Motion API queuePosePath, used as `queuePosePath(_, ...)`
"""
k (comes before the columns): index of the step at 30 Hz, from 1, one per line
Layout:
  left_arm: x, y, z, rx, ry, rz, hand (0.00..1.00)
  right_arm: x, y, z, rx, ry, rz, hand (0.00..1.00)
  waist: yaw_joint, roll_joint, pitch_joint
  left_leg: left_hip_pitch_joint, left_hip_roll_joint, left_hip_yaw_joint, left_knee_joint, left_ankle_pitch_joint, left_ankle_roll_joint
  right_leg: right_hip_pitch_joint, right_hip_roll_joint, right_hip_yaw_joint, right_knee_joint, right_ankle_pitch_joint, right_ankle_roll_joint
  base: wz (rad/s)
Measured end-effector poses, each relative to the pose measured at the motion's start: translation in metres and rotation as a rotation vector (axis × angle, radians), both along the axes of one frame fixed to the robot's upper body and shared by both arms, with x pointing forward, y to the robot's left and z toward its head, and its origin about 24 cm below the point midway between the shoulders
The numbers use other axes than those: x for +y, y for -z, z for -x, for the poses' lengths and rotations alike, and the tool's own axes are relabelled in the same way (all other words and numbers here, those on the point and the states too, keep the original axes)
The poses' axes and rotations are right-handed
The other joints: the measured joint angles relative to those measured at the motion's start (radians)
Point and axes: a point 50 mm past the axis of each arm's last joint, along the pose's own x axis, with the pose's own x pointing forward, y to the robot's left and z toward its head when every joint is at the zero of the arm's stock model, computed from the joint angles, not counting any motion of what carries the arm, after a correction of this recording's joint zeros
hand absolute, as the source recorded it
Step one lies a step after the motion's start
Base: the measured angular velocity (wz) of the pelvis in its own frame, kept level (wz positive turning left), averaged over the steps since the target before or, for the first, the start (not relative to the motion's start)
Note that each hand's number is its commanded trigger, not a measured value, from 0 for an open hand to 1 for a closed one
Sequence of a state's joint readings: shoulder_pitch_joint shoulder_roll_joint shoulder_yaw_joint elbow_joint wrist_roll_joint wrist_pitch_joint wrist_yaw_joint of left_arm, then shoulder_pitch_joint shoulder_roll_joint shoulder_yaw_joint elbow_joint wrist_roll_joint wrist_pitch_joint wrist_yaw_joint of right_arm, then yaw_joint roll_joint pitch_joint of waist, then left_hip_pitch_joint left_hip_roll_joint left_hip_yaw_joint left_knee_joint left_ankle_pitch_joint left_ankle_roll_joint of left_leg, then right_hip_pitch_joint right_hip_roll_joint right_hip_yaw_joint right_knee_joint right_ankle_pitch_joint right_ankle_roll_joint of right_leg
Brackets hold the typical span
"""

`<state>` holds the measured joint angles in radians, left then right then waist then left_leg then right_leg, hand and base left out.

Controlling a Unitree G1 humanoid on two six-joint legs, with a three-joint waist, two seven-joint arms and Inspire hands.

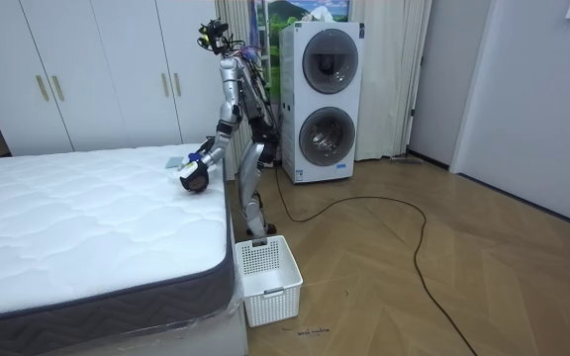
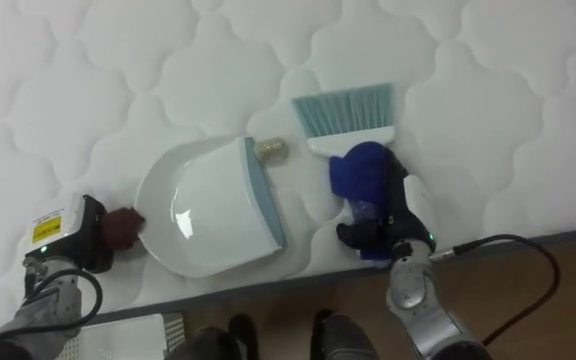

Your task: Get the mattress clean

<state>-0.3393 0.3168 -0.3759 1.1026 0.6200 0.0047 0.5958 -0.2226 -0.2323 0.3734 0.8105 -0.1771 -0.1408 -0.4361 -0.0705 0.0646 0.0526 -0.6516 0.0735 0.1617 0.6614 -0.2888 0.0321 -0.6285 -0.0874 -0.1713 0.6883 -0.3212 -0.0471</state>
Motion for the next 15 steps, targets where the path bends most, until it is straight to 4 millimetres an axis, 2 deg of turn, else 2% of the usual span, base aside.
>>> queuePosePath(4, 0.000, 0.000, 0.000, 0.004, -0.003, -0.001, 1.00, -0.002, -0.001, 0.000, -0.012, -0.005, 0.077, 1.00, -0.001, 0.002, 0.0033, 0.000, 0.000, -0.001, -0.002, 0.000, 0.000, 0.002, -0.001, -0.003, -0.005, 0.000, 0.000, 0.00)
queuePosePath(9, -0.003, 0.001, 0.000, 0.007, -0.007, 0.000, 1.00, -0.016, -0.009, -0.009, -0.033, 0.021, 0.178, 1.00, 0.004, 0.000, 0.0057, 0.002, 0.002, 0.001, 0.000, 0.000, 0.000, 0.010, 0.000, -0.005, -0.010, 0.000, 0.000, 0.01)
queuePosePath(15, -0.009, -0.002, -0.006, 0.004, 0.006, 0.016, 1.00, -0.030, -0.015, -0.018, -0.039, 0.079, 0.257, 1.00, 0.024, -0.003, 0.0140, 0.001, 0.004, 0.002, 0.018, 0.000, 0.000, 0.020, 0.001, -0.016, -0.011, -0.002, -0.002, 0.06)
